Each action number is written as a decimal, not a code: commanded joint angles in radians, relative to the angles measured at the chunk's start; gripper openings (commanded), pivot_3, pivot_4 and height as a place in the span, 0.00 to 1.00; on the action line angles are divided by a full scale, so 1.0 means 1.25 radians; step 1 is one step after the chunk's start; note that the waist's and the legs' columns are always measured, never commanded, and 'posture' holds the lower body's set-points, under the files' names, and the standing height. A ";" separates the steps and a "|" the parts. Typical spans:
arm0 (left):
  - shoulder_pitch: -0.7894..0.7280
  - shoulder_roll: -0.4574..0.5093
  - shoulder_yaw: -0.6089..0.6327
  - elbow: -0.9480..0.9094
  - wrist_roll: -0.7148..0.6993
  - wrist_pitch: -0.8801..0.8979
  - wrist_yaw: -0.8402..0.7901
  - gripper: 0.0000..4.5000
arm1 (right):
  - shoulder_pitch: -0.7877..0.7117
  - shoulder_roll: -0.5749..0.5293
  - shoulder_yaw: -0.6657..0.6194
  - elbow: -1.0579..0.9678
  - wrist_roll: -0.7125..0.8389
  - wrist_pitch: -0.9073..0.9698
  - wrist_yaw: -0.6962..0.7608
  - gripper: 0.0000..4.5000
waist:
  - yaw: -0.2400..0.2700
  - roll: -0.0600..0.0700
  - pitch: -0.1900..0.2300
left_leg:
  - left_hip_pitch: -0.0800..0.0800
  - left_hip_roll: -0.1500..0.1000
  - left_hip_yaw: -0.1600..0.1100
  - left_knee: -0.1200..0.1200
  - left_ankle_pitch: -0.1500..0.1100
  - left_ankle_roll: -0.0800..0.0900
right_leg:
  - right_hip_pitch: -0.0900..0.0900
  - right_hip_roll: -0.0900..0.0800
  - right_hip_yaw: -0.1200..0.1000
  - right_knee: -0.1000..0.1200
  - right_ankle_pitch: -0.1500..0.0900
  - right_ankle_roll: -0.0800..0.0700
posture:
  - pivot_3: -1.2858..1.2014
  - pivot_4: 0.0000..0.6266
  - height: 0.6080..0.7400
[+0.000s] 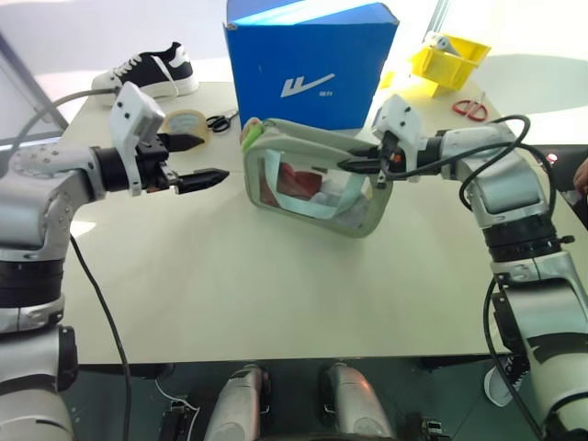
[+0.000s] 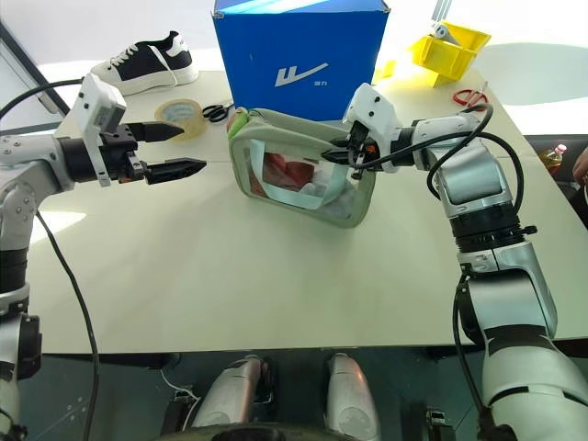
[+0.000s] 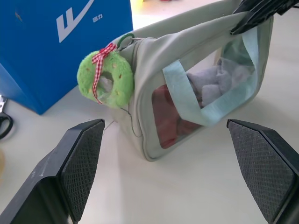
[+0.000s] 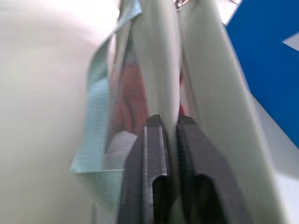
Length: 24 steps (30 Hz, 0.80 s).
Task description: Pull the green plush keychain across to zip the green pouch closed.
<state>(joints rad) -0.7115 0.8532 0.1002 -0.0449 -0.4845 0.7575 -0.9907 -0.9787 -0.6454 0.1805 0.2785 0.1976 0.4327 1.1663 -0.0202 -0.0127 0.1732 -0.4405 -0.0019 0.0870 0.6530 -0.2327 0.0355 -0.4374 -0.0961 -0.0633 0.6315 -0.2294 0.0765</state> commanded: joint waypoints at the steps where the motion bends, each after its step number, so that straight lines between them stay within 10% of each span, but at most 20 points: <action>1: -0.004 0.024 0.036 -0.012 -0.006 -0.008 0.002 1.00 | -0.009 0.006 -0.022 -0.063 0.054 -0.007 0.061 0.01 | 0.001 0.000 0.000 | 0.000 0.000 0.000 0.000 0.000 0.000 | 0.000 0.000 0.000 0.000 0.000 0.000 | 0.52 0.24 1.00; 22: 0.028 0.034 0.037 -0.028 -0.018 0.006 0.007 1.00 | 0.060 -0.008 -0.026 -0.173 0.087 0.073 0.105 0.01 | 0.001 0.000 0.000 | 0.000 0.001 0.000 0.006 -0.001 0.002 | 0.003 0.001 -0.001 0.001 0.000 0.001 | 0.52 0.24 1.00; 24: 0.024 0.031 0.033 -0.024 -0.016 0.005 0.006 1.00 | 0.056 0.007 -0.034 -0.193 0.100 0.109 0.077 0.26 | 0.000 0.000 0.000 | 0.000 0.001 0.000 0.006 -0.001 0.002 | 0.003 0.001 -0.001 0.001 0.000 0.001 | 0.52 0.24 1.00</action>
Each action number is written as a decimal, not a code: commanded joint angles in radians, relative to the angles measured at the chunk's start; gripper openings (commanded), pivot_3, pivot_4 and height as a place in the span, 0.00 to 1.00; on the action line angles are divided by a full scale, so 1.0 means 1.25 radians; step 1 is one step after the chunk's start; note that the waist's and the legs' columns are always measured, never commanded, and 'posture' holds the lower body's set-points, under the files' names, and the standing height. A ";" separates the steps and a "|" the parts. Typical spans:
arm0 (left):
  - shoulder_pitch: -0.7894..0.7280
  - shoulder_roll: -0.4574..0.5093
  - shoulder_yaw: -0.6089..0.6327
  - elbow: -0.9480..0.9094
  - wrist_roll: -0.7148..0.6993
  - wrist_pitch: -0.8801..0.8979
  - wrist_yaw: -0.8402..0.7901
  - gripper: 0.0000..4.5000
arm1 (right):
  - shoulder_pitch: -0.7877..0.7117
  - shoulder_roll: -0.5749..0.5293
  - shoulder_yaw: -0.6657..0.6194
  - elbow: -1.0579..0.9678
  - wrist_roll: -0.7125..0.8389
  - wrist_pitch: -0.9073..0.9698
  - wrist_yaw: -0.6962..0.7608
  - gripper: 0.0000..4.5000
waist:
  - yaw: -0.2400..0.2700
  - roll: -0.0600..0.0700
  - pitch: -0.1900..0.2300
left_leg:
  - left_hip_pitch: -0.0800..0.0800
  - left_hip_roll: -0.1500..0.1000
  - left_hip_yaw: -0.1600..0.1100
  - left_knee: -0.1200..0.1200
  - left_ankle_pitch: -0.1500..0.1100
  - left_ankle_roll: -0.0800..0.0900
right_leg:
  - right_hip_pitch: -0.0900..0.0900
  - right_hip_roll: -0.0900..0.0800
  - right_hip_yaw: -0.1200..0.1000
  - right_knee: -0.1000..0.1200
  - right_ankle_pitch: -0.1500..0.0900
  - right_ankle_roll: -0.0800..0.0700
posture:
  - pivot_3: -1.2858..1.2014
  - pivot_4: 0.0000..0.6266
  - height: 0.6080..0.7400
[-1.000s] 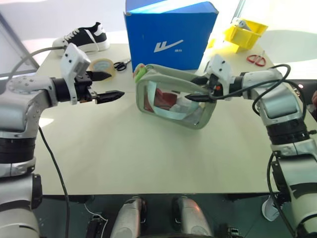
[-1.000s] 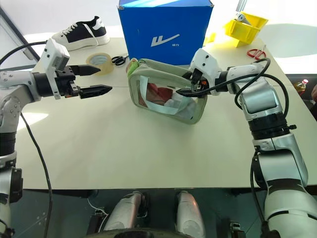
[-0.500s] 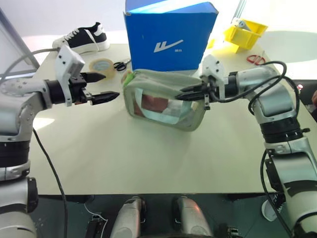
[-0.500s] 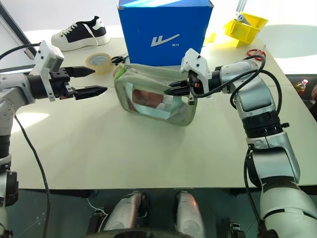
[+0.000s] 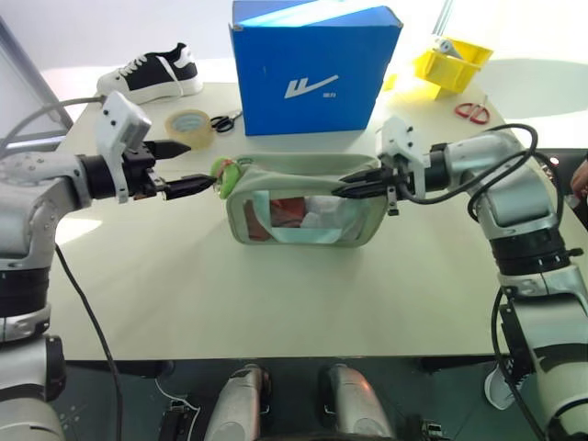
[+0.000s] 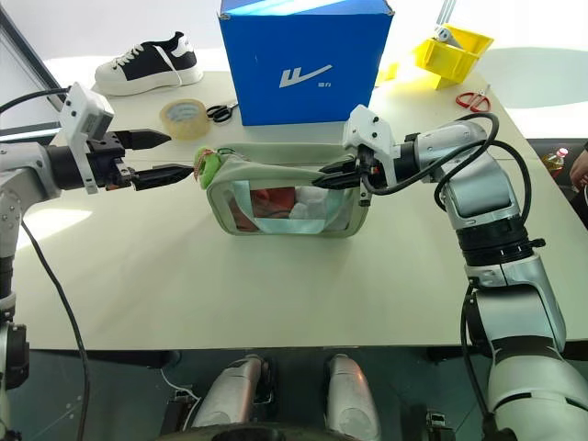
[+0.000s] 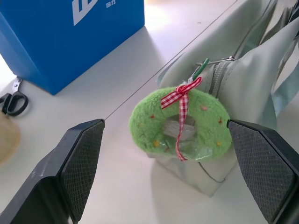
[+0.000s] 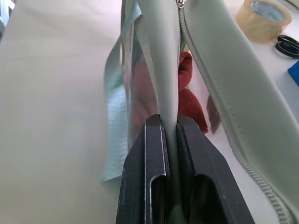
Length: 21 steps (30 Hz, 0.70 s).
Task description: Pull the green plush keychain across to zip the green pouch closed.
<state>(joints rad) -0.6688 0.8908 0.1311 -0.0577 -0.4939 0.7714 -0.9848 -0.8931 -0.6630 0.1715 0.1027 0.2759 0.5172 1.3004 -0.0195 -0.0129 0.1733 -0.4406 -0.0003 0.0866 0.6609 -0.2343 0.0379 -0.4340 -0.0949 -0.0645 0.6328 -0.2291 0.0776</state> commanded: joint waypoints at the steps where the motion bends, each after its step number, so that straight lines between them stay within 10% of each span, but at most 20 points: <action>1: -0.012 0.000 0.007 -0.012 -0.007 -0.007 0.001 1.00 | -0.015 0.028 -0.030 -0.061 0.045 0.057 -0.042 0.35 | 0.000 0.000 0.000 | 0.000 0.000 0.000 0.000 0.000 0.000 | 0.000 0.000 0.000 0.000 0.000 0.000 | 0.52 0.24 1.00; 7: -0.026 -0.007 -0.005 0.002 0.001 -0.016 -0.004 1.00 | 0.010 0.043 -0.033 -0.115 0.058 0.099 -0.094 0.99 | 0.005 0.000 0.000 | 0.000 0.000 0.000 0.000 0.000 0.000 | 0.000 -0.001 0.000 0.000 -0.001 -0.001 | 0.52 0.24 1.00; 21: -0.028 -0.011 -0.014 0.039 0.011 -0.043 -0.012 1.00 | 0.085 -0.173 -0.151 -0.238 0.151 0.209 -0.067 0.99 | 0.005 0.000 0.000 | -0.002 -0.001 0.000 -0.001 -0.003 -0.001 | -0.002 -0.003 0.001 -0.002 -0.002 -0.004 | 0.52 0.24 1.00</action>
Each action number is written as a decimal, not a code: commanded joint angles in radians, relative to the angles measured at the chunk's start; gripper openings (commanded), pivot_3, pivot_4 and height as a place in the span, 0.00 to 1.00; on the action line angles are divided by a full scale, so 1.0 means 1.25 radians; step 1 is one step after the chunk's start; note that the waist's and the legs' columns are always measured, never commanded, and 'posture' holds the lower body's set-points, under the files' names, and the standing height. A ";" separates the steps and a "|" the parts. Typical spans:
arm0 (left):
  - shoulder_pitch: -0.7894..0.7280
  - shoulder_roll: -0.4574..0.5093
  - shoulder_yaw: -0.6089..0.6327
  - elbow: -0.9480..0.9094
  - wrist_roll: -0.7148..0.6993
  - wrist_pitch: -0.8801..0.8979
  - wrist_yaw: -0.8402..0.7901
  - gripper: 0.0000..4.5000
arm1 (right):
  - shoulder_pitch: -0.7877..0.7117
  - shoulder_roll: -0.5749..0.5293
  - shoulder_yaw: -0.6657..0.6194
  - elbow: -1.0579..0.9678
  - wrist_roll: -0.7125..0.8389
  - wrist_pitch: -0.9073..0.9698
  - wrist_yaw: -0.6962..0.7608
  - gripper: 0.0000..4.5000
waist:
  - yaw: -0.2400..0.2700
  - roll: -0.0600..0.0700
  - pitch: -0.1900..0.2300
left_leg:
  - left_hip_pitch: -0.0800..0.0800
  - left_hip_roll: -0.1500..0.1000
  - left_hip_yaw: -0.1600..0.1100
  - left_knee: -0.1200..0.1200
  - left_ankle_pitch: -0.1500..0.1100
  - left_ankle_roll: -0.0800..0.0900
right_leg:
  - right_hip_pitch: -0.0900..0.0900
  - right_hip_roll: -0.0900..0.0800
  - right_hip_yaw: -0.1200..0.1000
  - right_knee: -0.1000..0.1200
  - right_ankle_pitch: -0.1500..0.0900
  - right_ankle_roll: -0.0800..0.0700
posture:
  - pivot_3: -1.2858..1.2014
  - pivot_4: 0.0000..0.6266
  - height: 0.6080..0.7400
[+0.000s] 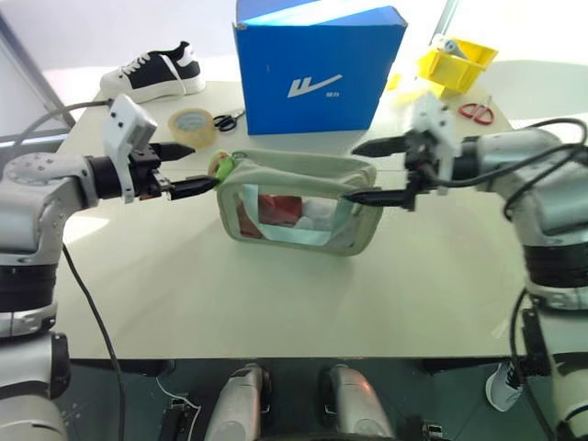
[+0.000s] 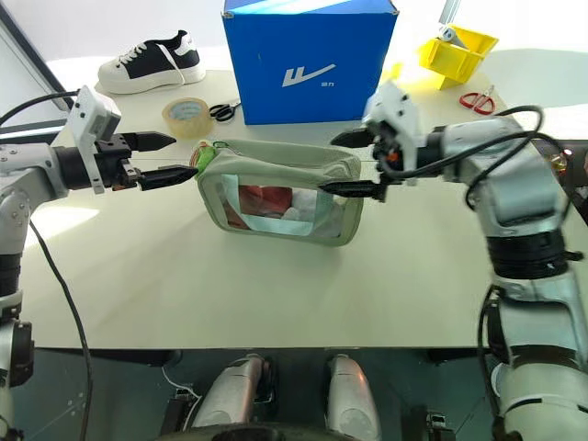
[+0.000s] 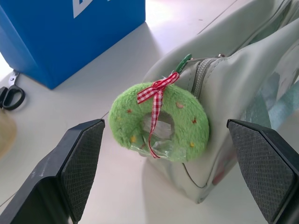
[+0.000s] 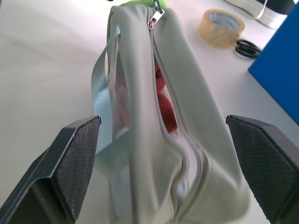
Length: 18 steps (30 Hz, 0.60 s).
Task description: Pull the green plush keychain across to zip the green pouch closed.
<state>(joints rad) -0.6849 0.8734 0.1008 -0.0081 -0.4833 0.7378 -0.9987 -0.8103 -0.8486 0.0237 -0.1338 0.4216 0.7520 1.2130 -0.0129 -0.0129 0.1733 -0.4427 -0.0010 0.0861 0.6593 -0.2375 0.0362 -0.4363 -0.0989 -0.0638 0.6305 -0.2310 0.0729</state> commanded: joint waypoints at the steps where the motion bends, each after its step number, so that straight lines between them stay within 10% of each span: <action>1: -0.021 0.000 0.006 0.006 0.006 -0.020 -0.001 1.00 | 0.038 -0.032 -0.036 -0.056 0.040 0.025 0.001 0.99 | -0.002 0.000 0.000 | 0.000 0.000 0.000 0.000 0.000 0.000 | 0.000 0.000 0.000 0.000 0.000 0.000 | 0.52 0.24 1.00; 4: -0.039 -0.013 -0.009 0.029 0.016 -0.032 -0.002 1.00 | 0.091 -0.030 -0.027 -0.052 0.022 0.002 -0.028 0.81 | -0.001 0.000 0.000 | 0.000 0.000 0.000 0.000 0.000 0.000 | 0.000 0.000 0.000 0.000 0.000 0.000 | 0.52 0.24 1.00; 11: -0.062 -0.057 -0.035 0.080 0.029 -0.046 -0.005 1.00 | 0.115 -0.005 0.001 -0.011 -0.008 -0.050 -0.061 0.04 | 0.000 0.000 0.000 | 0.000 0.000 0.001 0.000 0.000 0.000 | -0.001 -0.001 0.000 0.000 0.000 0.000 | 0.52 0.24 1.00; 14: -0.053 -0.072 -0.045 0.078 0.031 -0.049 -0.013 1.00 | 0.111 0.004 0.004 -0.014 -0.012 -0.051 -0.075 0.02 | 0.000 0.000 0.000 | 0.000 0.000 0.001 0.000 0.001 0.001 | 0.000 -0.001 0.000 0.000 0.000 0.000 | 0.52 0.24 1.00; 18: -0.050 -0.070 -0.031 0.079 0.023 -0.039 -0.020 0.71 | 0.111 0.006 0.003 -0.013 -0.014 -0.055 -0.076 0.00 | 0.000 0.000 0.000 | 0.000 0.000 0.000 0.000 0.001 0.001 | 0.000 -0.001 0.000 0.000 0.000 0.000 | 0.52 0.24 1.00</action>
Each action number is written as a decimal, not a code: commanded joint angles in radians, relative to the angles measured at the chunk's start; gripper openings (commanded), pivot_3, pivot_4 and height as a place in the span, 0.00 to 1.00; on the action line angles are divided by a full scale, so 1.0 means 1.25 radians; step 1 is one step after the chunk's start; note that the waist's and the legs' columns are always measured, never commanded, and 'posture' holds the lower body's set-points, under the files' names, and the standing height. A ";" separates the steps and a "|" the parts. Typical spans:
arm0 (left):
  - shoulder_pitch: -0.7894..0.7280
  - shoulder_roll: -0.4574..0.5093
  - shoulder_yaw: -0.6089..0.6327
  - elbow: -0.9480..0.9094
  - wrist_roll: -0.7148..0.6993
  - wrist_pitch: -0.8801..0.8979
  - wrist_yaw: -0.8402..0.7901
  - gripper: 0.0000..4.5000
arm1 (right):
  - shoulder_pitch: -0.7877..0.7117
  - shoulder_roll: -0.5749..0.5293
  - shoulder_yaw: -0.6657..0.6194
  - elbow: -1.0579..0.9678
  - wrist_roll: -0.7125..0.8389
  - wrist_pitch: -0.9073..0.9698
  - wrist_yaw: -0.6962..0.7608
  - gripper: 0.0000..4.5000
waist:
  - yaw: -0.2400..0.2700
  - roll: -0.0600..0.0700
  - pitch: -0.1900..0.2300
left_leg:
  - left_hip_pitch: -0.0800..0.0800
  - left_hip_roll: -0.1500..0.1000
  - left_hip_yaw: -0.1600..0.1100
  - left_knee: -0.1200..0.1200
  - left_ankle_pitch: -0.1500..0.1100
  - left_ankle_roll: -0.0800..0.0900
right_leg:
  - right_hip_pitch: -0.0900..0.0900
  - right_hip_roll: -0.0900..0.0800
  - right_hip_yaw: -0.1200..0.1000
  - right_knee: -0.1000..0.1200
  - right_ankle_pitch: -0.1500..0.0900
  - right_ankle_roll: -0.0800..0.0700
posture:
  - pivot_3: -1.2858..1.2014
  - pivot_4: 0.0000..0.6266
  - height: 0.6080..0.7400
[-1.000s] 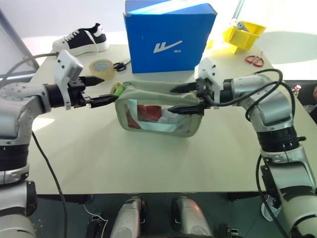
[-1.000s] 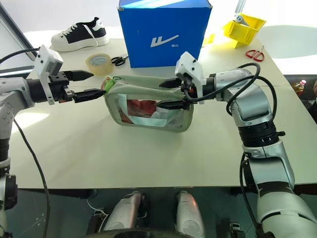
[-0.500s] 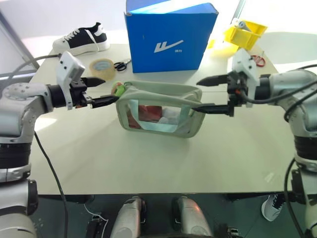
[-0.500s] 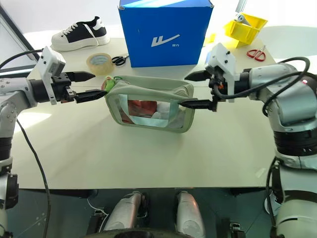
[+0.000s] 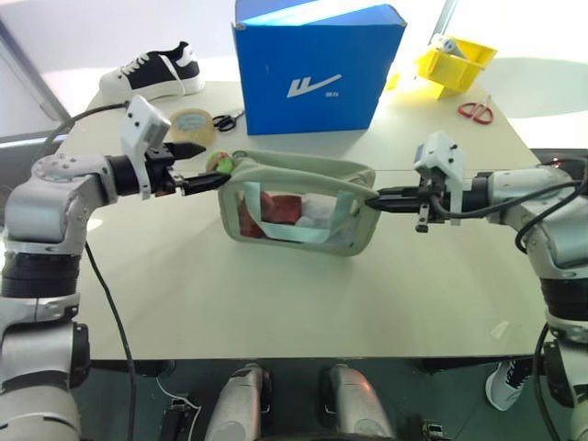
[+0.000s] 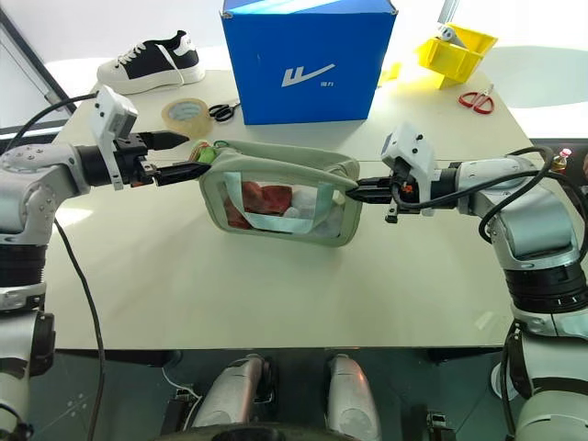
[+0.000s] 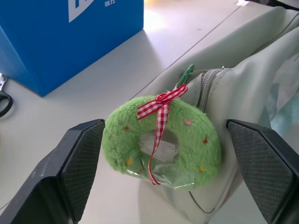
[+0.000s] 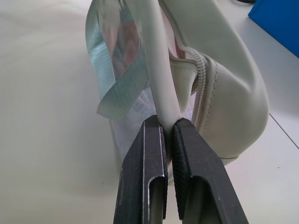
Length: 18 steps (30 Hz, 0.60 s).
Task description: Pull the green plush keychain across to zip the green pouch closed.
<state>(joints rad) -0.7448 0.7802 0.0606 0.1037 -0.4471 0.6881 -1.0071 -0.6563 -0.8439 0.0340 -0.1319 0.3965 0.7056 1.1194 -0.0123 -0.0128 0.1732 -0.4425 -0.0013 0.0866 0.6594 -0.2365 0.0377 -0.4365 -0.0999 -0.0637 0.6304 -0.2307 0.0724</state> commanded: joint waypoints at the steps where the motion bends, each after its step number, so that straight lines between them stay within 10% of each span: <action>1: -0.002 0.007 0.004 -0.010 -0.007 0.001 -0.016 0.61 | -0.012 0.002 -0.006 -0.014 0.006 -0.018 -0.001 0.00 | 0.000 0.000 0.000 | 0.000 0.000 0.000 0.000 0.000 0.000 | 0.000 0.000 0.000 0.000 0.000 0.000 | 0.52 0.24 1.00; 6: 0.001 0.009 0.009 -0.003 -0.002 0.000 -0.020 0.02 | -0.010 0.005 -0.006 -0.022 0.011 -0.017 -0.004 0.00 | -0.001 0.000 0.000 | 0.000 0.000 0.000 0.000 0.000 0.000 | 0.000 0.000 0.000 0.000 0.000 0.000 | 0.52 0.24 1.00; 18: -0.054 0.028 0.028 -0.016 -0.025 0.024 -0.027 0.01 | -0.013 0.012 -0.002 -0.018 0.007 -0.027 -0.009 0.00 | -0.001 0.000 0.000 | 0.000 0.000 0.000 0.000 0.000 0.000 | 0.000 0.000 0.000 0.000 0.000 0.000 | 0.52 0.24 1.00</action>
<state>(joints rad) -0.7705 0.7948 0.0637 0.1156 -0.4547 0.7180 -1.0273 -0.6564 -0.8328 0.0348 -0.1328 0.3971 0.6885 1.1098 -0.0136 -0.0128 0.1732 -0.4427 -0.0012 0.0867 0.6593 -0.2365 0.0379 -0.4369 -0.0998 -0.0637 0.6304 -0.2307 0.0724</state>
